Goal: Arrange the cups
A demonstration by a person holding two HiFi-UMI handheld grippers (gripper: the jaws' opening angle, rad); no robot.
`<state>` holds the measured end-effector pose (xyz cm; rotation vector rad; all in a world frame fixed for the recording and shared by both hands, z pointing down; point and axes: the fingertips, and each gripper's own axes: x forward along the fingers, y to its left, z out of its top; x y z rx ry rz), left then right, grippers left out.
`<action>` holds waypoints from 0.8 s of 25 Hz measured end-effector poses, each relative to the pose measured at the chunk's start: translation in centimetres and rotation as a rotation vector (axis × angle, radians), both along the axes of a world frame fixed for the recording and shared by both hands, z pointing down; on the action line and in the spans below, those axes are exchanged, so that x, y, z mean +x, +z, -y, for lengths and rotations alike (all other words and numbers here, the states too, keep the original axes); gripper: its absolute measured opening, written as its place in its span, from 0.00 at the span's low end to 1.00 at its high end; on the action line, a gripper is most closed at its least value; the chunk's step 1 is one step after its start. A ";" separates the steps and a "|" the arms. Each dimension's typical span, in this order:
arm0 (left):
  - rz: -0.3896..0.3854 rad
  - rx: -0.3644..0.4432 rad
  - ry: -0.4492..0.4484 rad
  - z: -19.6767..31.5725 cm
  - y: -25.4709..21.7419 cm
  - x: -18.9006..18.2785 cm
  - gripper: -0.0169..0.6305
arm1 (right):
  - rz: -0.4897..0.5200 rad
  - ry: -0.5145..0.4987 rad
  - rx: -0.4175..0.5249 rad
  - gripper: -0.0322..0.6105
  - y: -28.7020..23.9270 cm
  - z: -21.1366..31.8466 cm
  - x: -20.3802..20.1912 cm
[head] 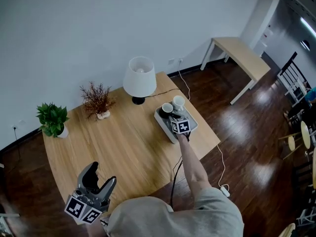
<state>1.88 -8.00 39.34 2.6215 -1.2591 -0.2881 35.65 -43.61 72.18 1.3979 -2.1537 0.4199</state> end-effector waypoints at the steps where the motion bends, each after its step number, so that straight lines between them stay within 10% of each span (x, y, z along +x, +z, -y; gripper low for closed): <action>1: -0.001 0.001 -0.002 0.0 0.0 -0.1 0.52 | -0.003 -0.002 -0.007 0.18 0.1 0.0 0.0; 12: -0.018 0.028 -0.090 0.1 -0.8 -3.9 0.52 | 0.037 0.134 -0.009 0.26 -4.1 -6.2 2.0; 20: -0.057 0.072 -0.162 -1.1 -1.8 -8.6 0.52 | 0.346 -0.473 0.197 0.16 -17.7 -16.2 -21.4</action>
